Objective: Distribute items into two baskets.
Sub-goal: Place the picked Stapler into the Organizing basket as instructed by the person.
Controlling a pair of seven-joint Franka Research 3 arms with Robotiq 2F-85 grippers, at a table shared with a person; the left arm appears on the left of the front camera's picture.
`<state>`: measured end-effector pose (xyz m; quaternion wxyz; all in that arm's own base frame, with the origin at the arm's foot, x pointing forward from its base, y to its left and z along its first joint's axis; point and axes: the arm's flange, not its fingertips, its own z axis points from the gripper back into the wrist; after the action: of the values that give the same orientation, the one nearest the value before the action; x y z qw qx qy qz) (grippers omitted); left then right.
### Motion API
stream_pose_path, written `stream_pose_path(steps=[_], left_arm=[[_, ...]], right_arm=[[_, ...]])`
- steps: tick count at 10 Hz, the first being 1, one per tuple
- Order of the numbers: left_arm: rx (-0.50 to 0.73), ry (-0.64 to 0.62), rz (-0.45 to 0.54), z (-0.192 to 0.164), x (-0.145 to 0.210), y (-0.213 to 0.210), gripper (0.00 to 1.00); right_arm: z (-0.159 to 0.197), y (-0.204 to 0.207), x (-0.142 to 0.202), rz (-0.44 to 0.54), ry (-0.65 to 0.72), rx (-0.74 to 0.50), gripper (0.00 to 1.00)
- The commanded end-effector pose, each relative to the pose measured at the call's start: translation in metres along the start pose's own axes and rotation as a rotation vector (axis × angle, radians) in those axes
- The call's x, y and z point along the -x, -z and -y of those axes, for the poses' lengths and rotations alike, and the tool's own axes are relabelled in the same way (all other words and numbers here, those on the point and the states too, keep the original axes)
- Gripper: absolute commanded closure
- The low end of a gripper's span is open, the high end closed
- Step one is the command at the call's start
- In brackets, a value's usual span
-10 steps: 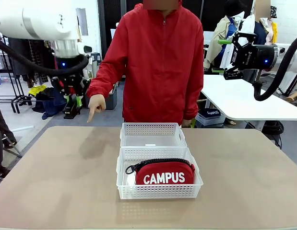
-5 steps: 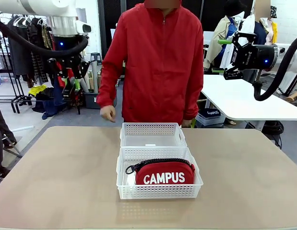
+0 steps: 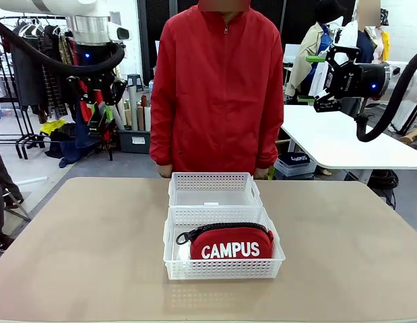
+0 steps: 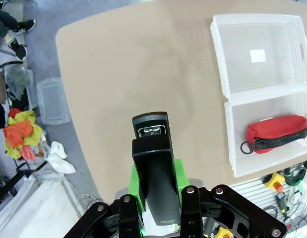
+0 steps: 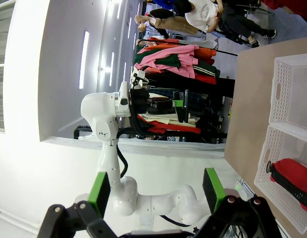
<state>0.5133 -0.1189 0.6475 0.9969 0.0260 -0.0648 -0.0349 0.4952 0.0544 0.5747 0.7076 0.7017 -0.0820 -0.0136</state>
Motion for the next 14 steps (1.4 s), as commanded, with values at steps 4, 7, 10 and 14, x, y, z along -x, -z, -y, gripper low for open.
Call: stream_pose_path(steps=[4, 7, 10, 14], left_arm=[[0.007, -0.004, -0.006, -0.0008, 0.0022, -0.0021, 1.0], [0.007, -0.004, -0.006, -0.0008, 0.0022, -0.0021, 1.0], [0.007, -0.004, -0.006, -0.0008, 0.0022, -0.0021, 1.0], [0.007, -0.004, -0.006, -0.0008, 0.0022, -0.0021, 1.0]], right_arm=[[-0.003, 0.0009, 0.0005, 0.004, -0.006, 0.002, 0.0], [-0.003, 0.0009, 0.0005, 0.004, -0.006, 0.002, 0.0], [-0.003, 0.0009, 0.0005, 0.004, -0.006, 0.002, 0.0], [-0.003, 0.0009, 0.0005, 0.004, -0.006, 0.002, 0.0]])
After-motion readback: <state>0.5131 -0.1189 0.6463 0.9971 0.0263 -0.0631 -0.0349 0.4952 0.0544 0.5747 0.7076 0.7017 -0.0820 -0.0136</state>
